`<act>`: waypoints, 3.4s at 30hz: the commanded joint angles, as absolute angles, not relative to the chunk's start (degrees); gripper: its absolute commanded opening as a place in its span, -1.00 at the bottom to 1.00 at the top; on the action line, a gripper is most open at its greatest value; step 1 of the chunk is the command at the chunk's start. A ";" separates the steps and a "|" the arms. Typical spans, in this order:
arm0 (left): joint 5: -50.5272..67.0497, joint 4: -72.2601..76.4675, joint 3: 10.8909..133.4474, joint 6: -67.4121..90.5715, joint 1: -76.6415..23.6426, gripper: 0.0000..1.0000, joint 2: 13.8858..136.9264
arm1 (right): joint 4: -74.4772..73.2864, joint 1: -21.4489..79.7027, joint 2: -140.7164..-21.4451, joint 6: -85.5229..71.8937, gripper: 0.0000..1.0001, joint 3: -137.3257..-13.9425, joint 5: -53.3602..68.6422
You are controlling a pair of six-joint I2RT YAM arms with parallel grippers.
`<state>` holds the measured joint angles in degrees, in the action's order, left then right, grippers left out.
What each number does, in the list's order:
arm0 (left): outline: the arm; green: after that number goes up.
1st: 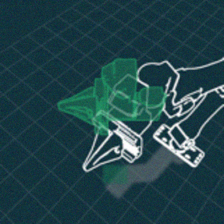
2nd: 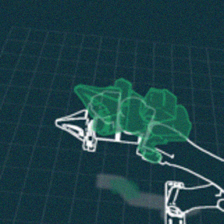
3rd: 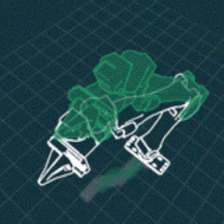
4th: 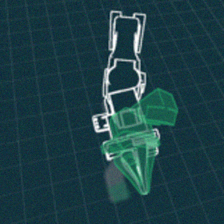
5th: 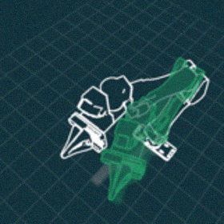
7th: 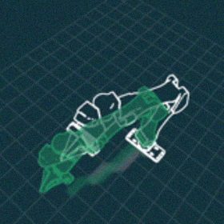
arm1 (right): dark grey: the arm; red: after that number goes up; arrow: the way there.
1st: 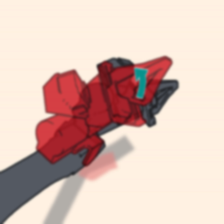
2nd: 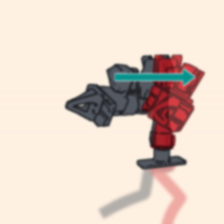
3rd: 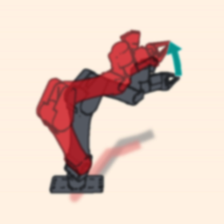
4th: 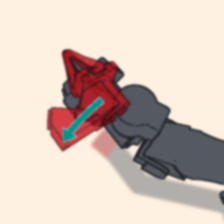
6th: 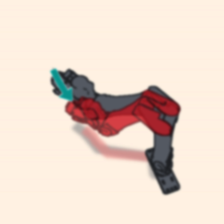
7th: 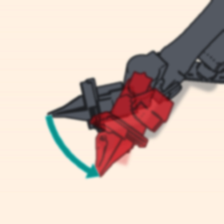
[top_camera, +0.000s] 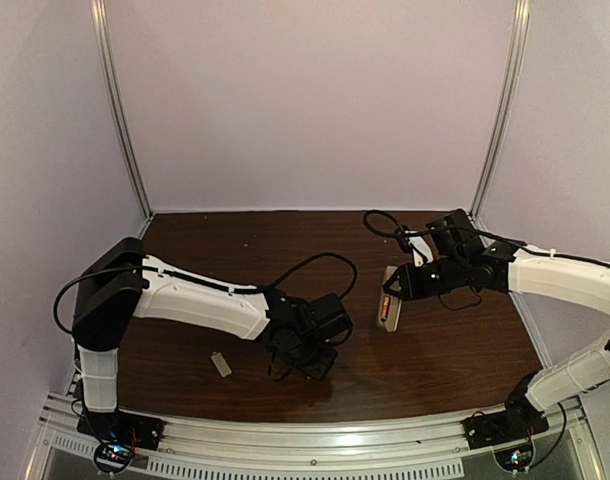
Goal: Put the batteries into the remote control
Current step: Pick up the battery from the center of the board, then place the battery in the battery compartment.
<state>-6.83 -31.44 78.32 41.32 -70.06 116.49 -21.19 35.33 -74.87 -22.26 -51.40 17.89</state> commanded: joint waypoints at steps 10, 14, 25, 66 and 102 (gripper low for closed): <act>-12.09 -16.72 66.37 31.04 -69.83 -1.00 100.55 | 0.42 34.78 -73.47 -36.29 -1.00 -40.11 32.16; -11.11 -3.73 59.40 25.39 -69.85 -1.00 89.77 | 8.97 36.21 -73.74 -43.58 -1.00 -37.46 34.25; -0.84 26.27 50.57 15.40 -69.89 -1.00 85.97 | 21.13 41.16 -75.33 -52.59 -1.00 -38.05 36.73; -9.56 30.82 46.26 11.63 -69.90 -1.00 86.68 | 35.29 45.88 -77.17 -60.94 -1.00 -37.51 40.19; -15.99 13.24 51.15 25.23 -69.56 0.89 78.29 | 25.63 45.79 -76.97 -53.81 -1.00 -40.86 37.97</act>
<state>-14.92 17.76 48.56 19.14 -70.15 81.08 27.53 45.47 -77.36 -57.08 -38.50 38.94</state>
